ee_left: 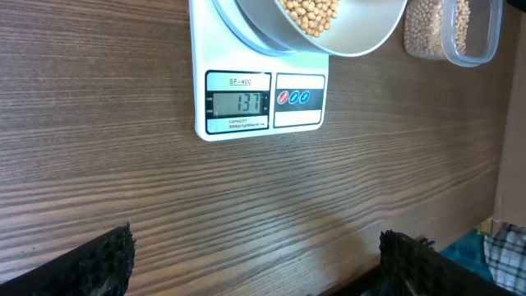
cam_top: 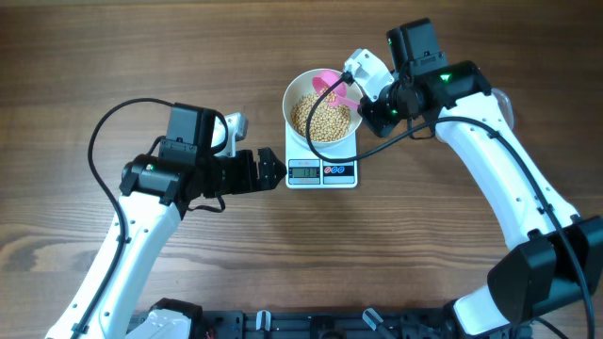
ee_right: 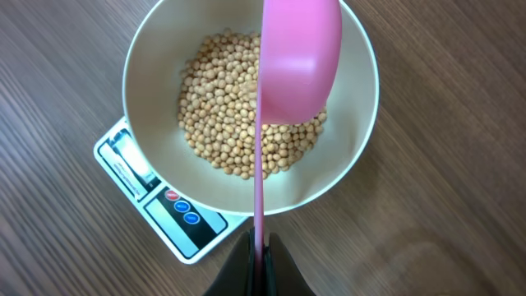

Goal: Scoop item into bowl and weigh 150g on scale
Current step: 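Hold the tilted scoop over the bowl with the right gripper, then move the pink scoop with the right gripper back to the tub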

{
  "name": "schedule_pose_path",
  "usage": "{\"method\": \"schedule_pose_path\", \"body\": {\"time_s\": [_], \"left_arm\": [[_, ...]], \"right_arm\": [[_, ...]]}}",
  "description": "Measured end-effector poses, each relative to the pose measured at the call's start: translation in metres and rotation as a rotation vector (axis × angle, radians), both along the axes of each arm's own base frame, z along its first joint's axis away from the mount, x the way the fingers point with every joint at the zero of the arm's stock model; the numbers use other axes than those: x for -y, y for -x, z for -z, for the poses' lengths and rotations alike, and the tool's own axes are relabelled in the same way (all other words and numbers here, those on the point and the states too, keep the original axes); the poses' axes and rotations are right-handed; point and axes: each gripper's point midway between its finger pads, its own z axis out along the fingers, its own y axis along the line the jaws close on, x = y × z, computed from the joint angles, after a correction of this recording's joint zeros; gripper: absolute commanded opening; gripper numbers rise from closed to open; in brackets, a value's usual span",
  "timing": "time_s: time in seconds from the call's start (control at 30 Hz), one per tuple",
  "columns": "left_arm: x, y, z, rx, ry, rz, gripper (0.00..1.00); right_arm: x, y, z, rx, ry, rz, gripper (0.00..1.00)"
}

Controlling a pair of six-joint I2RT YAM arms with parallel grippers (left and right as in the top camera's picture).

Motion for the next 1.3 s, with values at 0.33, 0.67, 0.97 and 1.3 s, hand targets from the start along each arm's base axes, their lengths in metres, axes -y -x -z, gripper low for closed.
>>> {"method": "schedule_pose_path", "body": {"time_s": [0.33, 0.67, 0.97, 1.3], "left_arm": [[0.0, 0.0, 0.0, 0.0, 0.0, 0.0, 1.0], [0.0, 0.0, 0.0, 0.0, 0.0, 0.0, 1.0], [0.0, 0.0, 0.0, 0.0, 0.0, 0.0, 1.0], [0.0, 0.0, 0.0, 0.0, 0.0, 0.0, 1.0]], "right_arm": [[0.01, -0.005, -0.005, 0.062, 0.082, -0.007, 0.04], [0.001, -0.003, -0.015, 0.12, 0.121, -0.048, 0.04], [0.005, -0.005, -0.015, 0.142, 0.16, -0.059, 0.04], [0.002, -0.015, -0.022, 0.192, 0.148, -0.056, 0.04]]}}
